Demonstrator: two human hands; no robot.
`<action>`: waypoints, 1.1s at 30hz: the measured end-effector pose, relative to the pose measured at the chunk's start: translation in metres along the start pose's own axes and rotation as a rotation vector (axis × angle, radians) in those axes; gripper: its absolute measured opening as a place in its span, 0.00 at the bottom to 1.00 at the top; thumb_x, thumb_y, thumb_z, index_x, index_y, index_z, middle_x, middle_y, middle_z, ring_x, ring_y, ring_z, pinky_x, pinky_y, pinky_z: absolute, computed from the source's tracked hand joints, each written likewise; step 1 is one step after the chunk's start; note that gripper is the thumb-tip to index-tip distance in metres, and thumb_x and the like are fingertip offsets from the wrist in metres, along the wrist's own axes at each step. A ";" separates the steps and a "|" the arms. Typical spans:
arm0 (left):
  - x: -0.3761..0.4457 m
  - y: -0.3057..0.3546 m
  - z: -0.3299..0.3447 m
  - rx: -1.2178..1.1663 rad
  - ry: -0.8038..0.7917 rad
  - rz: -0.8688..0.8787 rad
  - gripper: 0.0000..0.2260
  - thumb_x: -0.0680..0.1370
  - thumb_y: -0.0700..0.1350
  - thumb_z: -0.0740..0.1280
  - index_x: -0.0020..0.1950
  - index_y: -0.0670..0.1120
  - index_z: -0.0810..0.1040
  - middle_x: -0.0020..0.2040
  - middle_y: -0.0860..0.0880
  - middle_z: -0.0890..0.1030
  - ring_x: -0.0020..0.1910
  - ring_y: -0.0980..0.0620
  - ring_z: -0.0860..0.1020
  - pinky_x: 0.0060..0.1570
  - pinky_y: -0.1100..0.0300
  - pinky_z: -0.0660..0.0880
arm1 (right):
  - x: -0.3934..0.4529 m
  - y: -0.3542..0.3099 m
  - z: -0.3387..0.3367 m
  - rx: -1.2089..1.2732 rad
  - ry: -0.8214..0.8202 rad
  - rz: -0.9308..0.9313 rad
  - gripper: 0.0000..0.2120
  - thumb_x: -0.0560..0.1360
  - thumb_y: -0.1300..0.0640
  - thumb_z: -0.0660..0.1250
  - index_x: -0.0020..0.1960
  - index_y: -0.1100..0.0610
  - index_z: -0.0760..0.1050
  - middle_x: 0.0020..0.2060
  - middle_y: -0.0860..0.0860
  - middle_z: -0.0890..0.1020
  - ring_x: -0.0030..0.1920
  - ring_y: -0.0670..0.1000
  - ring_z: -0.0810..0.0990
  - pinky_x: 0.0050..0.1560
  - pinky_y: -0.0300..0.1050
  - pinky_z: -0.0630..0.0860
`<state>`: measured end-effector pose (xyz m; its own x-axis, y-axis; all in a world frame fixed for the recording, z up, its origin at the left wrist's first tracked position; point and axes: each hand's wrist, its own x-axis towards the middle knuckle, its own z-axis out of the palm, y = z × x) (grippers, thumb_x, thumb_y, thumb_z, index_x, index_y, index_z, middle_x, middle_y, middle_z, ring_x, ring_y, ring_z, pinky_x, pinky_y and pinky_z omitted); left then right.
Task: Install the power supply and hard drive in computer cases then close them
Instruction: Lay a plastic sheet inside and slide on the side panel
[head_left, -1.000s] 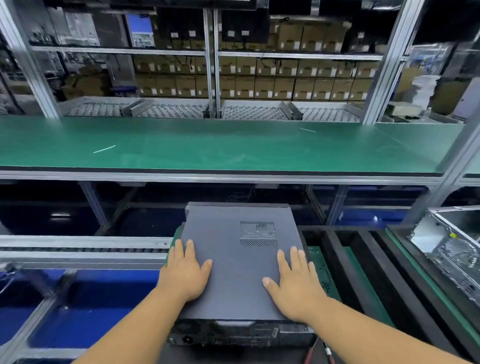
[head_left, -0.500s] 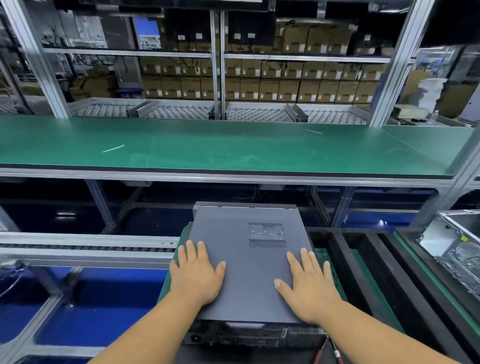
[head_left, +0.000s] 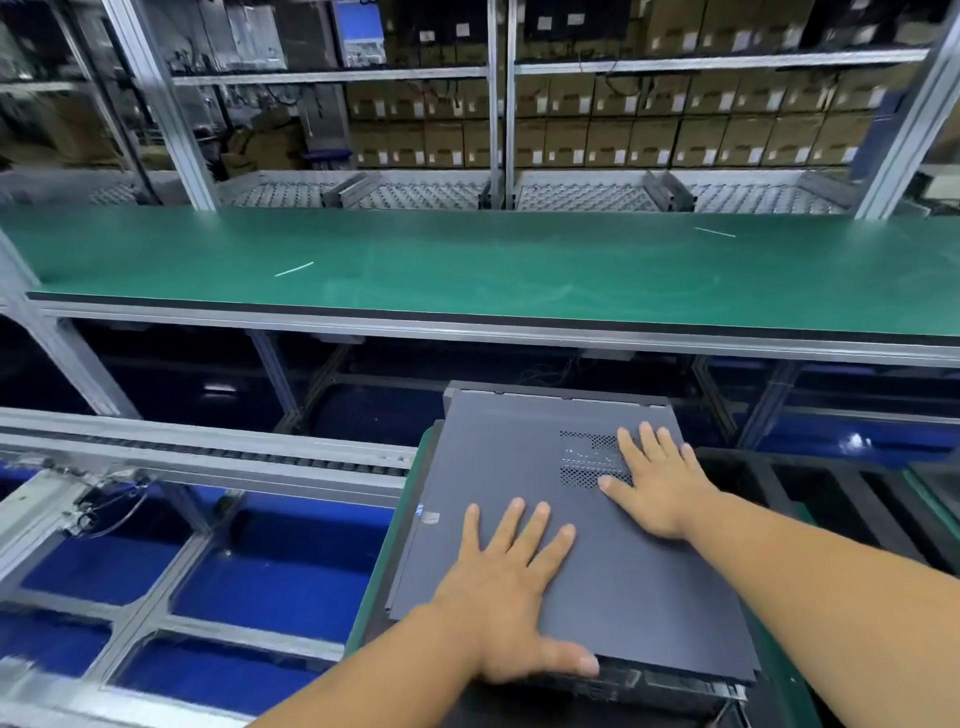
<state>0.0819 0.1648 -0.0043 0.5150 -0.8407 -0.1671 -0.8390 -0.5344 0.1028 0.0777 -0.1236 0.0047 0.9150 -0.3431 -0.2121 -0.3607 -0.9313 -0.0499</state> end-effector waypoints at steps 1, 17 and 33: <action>-0.001 0.001 -0.001 0.003 -0.004 0.000 0.57 0.61 0.88 0.46 0.79 0.60 0.28 0.81 0.52 0.30 0.77 0.49 0.23 0.69 0.31 0.25 | 0.010 0.001 -0.004 0.000 -0.004 0.008 0.45 0.78 0.26 0.45 0.84 0.49 0.35 0.83 0.56 0.37 0.82 0.58 0.35 0.81 0.61 0.38; 0.004 0.002 -0.010 -0.043 0.018 -0.040 0.55 0.64 0.86 0.51 0.81 0.61 0.34 0.83 0.53 0.35 0.78 0.49 0.26 0.70 0.29 0.29 | 0.101 0.007 -0.024 -0.086 0.098 -0.009 0.56 0.68 0.18 0.35 0.84 0.54 0.49 0.81 0.56 0.58 0.82 0.58 0.53 0.80 0.65 0.44; 0.008 -0.003 -0.009 -0.072 0.098 -0.075 0.49 0.67 0.84 0.46 0.83 0.62 0.43 0.84 0.55 0.41 0.82 0.52 0.35 0.75 0.34 0.34 | 0.046 -0.013 -0.004 0.049 0.144 -0.042 0.39 0.80 0.29 0.41 0.84 0.48 0.42 0.84 0.56 0.45 0.83 0.57 0.43 0.81 0.61 0.42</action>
<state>0.0899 0.1588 0.0029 0.5935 -0.8008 -0.0804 -0.7846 -0.5979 0.1638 0.1254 -0.1280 -0.0008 0.9445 -0.3216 -0.0671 -0.3272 -0.9392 -0.1041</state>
